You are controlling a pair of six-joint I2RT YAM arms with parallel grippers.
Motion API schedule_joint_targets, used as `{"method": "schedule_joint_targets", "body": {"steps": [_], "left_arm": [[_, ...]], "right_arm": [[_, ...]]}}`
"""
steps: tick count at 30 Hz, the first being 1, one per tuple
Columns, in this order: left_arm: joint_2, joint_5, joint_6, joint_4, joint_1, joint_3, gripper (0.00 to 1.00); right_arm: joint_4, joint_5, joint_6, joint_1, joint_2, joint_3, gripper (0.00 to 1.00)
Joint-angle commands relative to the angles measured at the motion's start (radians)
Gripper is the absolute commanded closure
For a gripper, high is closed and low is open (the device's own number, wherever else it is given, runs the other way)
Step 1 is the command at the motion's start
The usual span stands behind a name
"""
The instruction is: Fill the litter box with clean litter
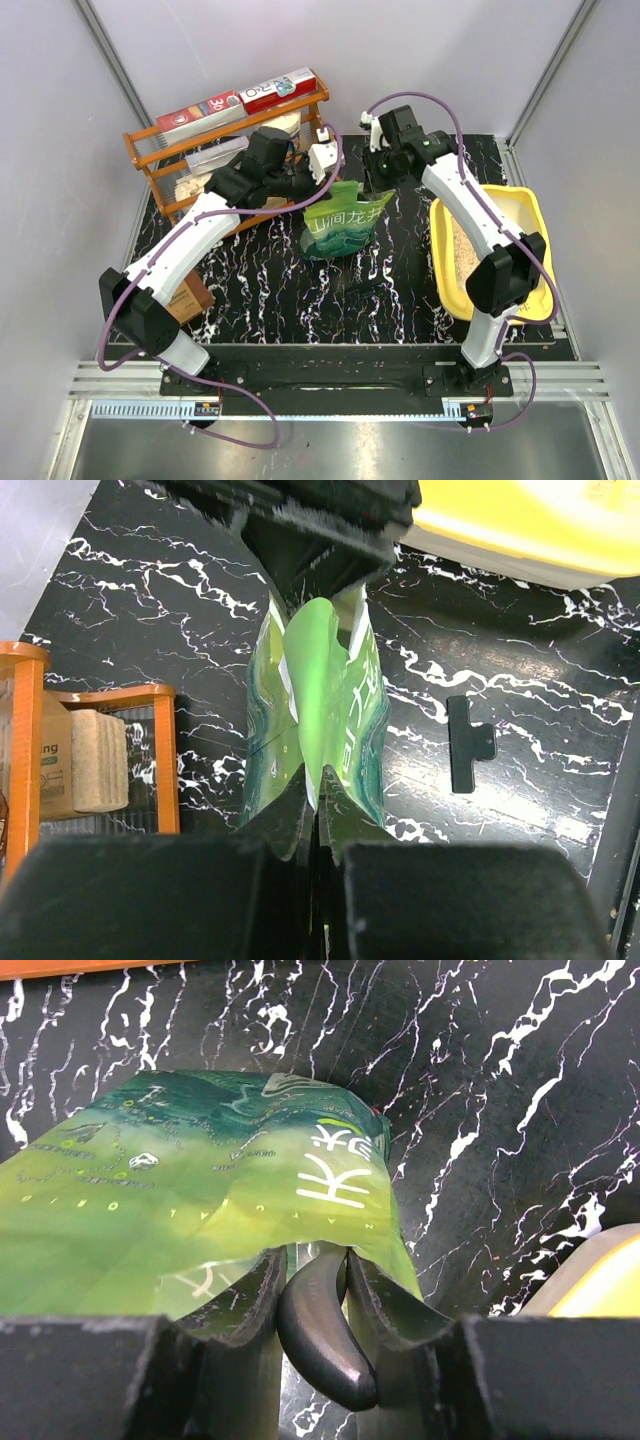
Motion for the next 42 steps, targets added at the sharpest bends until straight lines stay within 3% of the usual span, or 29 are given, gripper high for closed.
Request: {"method": "schedule_joint_targets", "body": {"steps": [1, 8, 16, 25, 32, 42], "left_arm": [[-0.078, 0.081, -0.047, 0.147, 0.001, 0.01, 1.0], [-0.083, 0.096, -0.07, 0.179, -0.001, -0.019, 1.0], [-0.051, 0.096, -0.056, 0.184, -0.002, 0.004, 1.0], [-0.04, 0.058, -0.021, 0.153, -0.022, 0.007, 1.0], [-0.04, 0.018, 0.045, 0.087, -0.022, 0.027, 1.0], [-0.107, 0.01, 0.171, 0.058, -0.021, -0.031, 1.0]], "right_arm": [[0.166, 0.206, 0.043, 0.024, -0.09, -0.109, 1.0], [0.233, 0.157, 0.152, 0.026, -0.086, -0.256, 1.0], [0.35, -0.17, 0.284, 0.017, -0.101, -0.386, 1.0], [0.637, -0.501, 0.53, -0.123, -0.167, -0.536, 1.0], [0.79, -0.756, 0.672, -0.264, -0.19, -0.556, 1.0], [0.772, -0.977, 0.668, -0.338, -0.253, -0.555, 1.0]]}}
